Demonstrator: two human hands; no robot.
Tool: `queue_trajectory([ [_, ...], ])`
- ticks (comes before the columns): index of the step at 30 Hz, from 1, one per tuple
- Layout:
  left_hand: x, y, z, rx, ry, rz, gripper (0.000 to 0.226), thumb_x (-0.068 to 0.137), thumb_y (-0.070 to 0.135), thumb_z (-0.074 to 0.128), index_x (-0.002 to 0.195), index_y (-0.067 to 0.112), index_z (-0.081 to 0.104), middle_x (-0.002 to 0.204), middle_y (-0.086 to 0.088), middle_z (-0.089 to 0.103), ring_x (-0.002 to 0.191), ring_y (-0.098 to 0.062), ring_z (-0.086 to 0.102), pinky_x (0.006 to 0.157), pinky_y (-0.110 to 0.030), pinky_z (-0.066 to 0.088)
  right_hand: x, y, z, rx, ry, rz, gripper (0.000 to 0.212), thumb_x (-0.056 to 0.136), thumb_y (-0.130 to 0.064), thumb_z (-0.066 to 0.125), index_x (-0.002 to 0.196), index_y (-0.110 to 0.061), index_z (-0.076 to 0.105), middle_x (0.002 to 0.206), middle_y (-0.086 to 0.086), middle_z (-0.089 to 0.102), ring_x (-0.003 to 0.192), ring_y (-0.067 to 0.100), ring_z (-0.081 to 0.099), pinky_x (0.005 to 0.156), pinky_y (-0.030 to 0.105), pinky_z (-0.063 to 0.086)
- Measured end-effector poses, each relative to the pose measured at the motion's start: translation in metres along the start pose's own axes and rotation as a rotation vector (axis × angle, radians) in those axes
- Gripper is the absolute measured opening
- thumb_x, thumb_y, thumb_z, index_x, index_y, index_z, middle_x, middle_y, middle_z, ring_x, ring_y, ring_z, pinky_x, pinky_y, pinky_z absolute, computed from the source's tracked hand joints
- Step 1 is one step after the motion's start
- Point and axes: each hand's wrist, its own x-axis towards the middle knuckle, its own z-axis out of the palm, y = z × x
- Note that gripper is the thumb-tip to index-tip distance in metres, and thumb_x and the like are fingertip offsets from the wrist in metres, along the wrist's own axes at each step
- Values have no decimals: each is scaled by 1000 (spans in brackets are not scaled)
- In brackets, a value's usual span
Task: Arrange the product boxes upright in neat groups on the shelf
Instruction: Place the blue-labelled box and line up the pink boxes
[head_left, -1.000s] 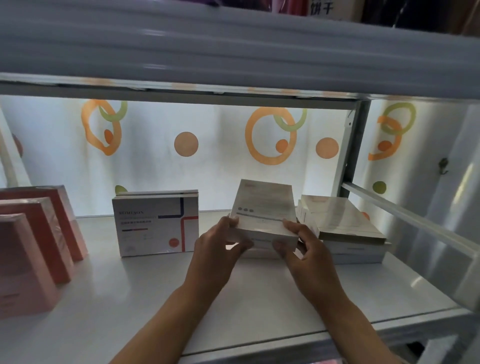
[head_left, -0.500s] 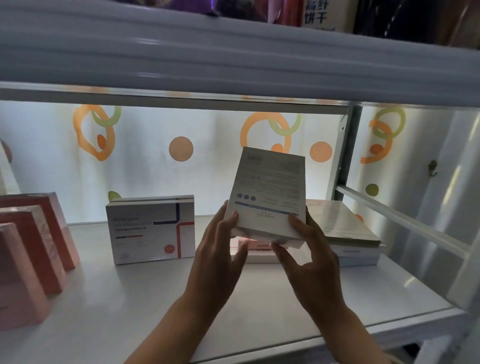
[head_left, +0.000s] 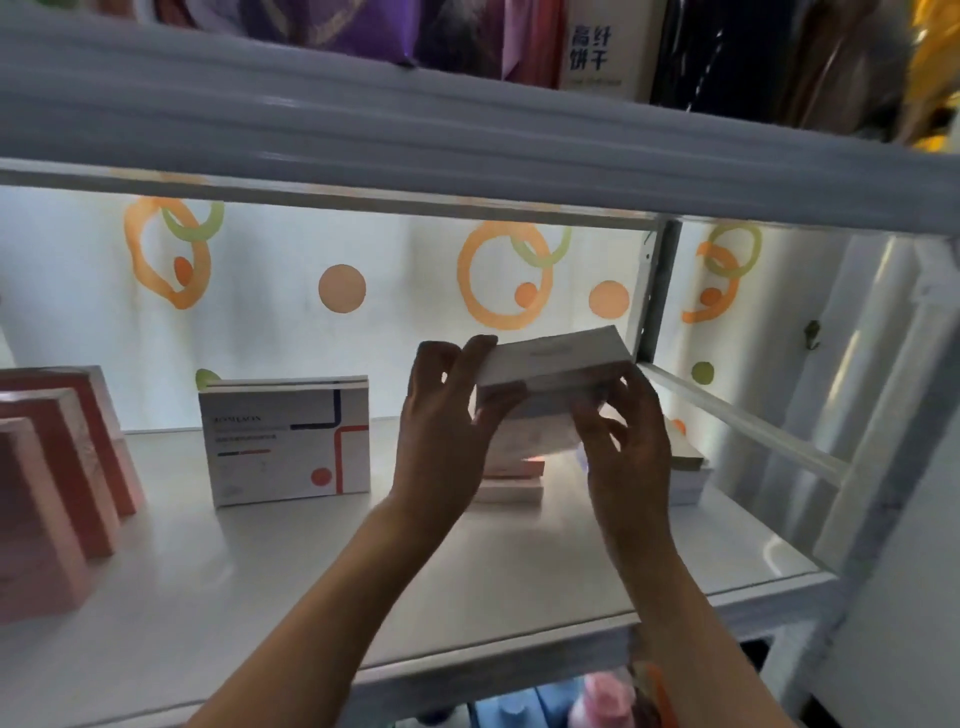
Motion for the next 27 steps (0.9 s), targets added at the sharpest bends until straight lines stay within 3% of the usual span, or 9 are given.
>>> queue_trajectory([
  [4,19,7,-3,-143,-32,-104,36,86,30,67,120,18,59,102,7,41,90,-2,48,66,-7,47,20,5,-11,-48,-109,130,38,88,-44,61,123,-30,57,113,-13,67,106,11,63,80,28,56],
  [6,25,11,-2,-257,-46,-173,27,87,32,66,112,23,60,97,11,42,89,5,48,63,-7,47,27,7,-10,-23,-163,274,30,93,-51,53,106,-26,61,92,-6,71,90,17,68,68,23,57],
  [7,27,12,0,-296,-47,-201,23,87,32,66,109,25,59,97,13,44,89,8,48,63,-7,47,29,9,-7,-20,-190,335,38,91,-58,47,101,-24,62,85,-2,71,83,20,70,67,25,58],
  [10,34,11,6,-379,-12,-299,24,89,33,65,111,25,60,99,13,48,88,9,50,62,-8,47,30,11,-2,-46,-193,374,61,78,-71,40,99,-20,64,81,3,74,72,21,73,67,32,60],
  [15,19,-8,18,-459,-36,-437,42,93,37,54,132,23,46,102,3,54,87,9,56,59,-9,49,28,15,5,45,-37,328,51,83,-62,48,96,-16,63,80,2,73,66,13,70,54,19,56],
  [18,-14,-25,22,-337,-130,-439,46,88,50,44,127,27,51,113,6,54,102,-5,56,64,-16,54,10,28,12,21,-20,352,52,82,-64,50,96,-17,63,83,5,73,69,15,71,61,32,62],
  [21,-30,-33,24,-292,-132,-457,36,92,47,43,123,33,52,110,18,48,100,12,50,64,-10,52,-4,35,15,46,-79,424,54,78,-66,54,97,-16,65,82,8,73,72,24,72,70,49,61],
  [27,-32,-31,27,-303,-43,-487,24,95,34,51,117,24,54,107,16,48,92,14,52,57,-8,49,-5,39,11,43,-153,441,49,87,-60,46,93,-16,65,80,4,75,71,22,73,72,46,61],
])
